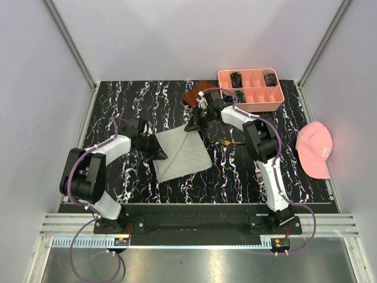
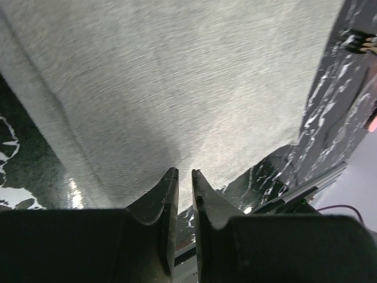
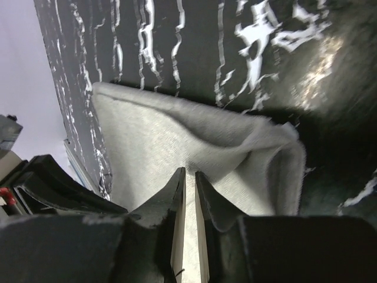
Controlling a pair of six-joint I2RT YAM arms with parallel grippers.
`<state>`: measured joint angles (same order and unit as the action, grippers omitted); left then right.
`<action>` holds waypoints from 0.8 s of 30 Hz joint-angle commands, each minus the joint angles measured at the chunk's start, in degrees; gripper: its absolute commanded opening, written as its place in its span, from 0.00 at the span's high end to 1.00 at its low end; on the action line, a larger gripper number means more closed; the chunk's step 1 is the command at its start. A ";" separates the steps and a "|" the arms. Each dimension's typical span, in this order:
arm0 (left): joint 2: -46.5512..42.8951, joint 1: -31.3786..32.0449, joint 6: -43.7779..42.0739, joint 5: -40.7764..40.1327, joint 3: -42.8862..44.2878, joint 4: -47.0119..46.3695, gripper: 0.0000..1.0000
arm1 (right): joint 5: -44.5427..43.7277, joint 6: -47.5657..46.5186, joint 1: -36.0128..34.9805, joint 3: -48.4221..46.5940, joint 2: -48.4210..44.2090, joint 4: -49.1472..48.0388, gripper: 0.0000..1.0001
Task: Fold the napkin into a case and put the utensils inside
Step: Smooth out the upper triangle-folded napkin at the center of the board.
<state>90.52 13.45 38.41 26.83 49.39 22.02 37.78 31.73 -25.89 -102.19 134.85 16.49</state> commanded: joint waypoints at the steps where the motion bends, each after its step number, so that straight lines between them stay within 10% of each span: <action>1: -1.75 0.17 -2.03 -2.65 -3.50 -0.49 0.83 | 3.17 -0.79 1.80 -4.06 3.66 -3.75 0.80; 9: -5.52 0.08 -3.96 -10.57 -3.77 3.20 0.82 | 4.32 -0.79 2.60 -6.18 5.08 -3.84 0.80; 24: -6.15 4.30 -1.59 -1.25 -4.20 0.48 0.81 | 5.55 4.75 0.75 3.75 -1.96 -10.52 0.75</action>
<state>82.37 17.56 36.32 22.81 45.60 25.08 41.74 34.83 -24.60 -99.11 136.31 10.07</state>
